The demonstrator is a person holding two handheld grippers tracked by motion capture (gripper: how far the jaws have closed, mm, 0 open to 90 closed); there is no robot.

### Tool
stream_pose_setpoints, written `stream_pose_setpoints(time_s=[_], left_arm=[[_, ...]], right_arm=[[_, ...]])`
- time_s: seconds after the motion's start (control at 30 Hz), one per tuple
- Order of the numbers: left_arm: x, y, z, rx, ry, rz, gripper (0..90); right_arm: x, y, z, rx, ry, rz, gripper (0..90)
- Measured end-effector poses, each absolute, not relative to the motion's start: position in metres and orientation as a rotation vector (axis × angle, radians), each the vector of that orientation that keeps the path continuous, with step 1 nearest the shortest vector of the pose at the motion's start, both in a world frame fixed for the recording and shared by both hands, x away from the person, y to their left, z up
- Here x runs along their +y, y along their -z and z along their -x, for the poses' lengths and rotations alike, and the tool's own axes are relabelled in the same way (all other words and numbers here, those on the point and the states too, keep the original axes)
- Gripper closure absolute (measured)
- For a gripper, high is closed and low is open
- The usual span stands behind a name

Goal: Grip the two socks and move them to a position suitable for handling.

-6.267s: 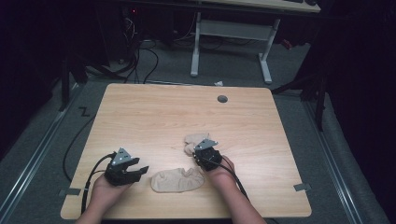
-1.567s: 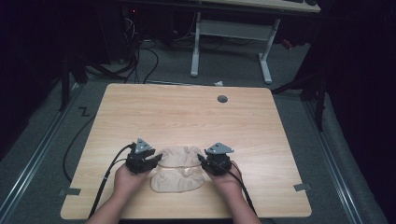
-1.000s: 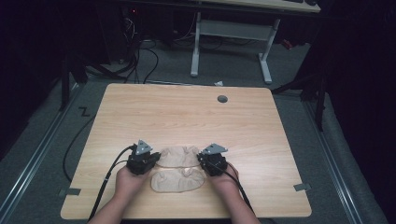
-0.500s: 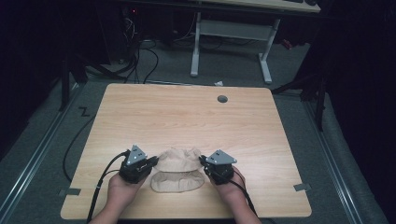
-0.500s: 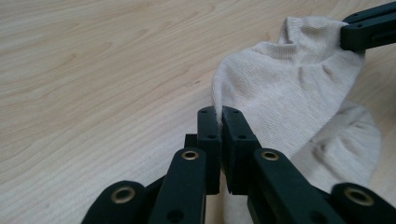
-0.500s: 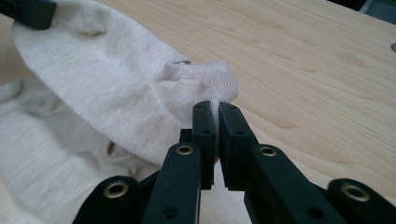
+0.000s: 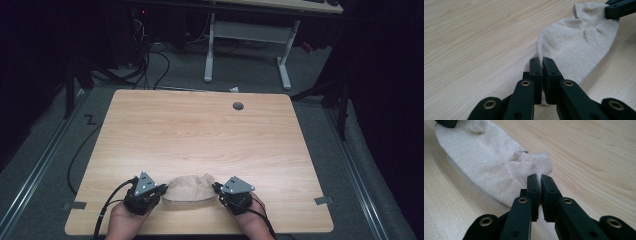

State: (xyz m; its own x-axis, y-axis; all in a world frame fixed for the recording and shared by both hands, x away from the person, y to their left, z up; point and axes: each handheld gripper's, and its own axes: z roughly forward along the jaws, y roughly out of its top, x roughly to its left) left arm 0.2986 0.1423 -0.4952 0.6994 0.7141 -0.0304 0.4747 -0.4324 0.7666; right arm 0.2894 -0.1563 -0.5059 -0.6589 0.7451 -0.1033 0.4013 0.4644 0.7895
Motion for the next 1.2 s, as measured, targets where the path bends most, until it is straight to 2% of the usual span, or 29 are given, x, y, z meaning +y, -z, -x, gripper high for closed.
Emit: stream_pose_setpoints(time_s=[0.17, 0.5, 0.73, 1.1, 1.2], left_arm=[[0.142, 0.502, -0.296, 0.913, -0.352, -2.136, 86.2], [0.139, 0.512, -0.302, 0.933, -0.372, -2.181, 82.7], [0.137, 0.515, -0.304, 0.930, -0.373, -2.196, 82.2], [0.138, 0.512, -0.304, 0.935, -0.377, -2.170, 64.9], [0.138, 0.513, -0.305, 0.929, -0.375, -2.167, 62.6]], right_arm=[[-0.153, 0.511, -0.288, 2.305, -1.034, -0.957, 85.6], [-0.154, 0.520, -0.293, 2.348, -0.987, -1.002, 84.5], [-0.156, 0.523, -0.296, 2.339, -0.985, -1.035, 76.8], [-0.157, 0.521, -0.296, 2.315, -1.014, -1.034, 65.8], [-0.156, 0.521, -0.296, 2.312, -1.019, -1.038, 63.5]])
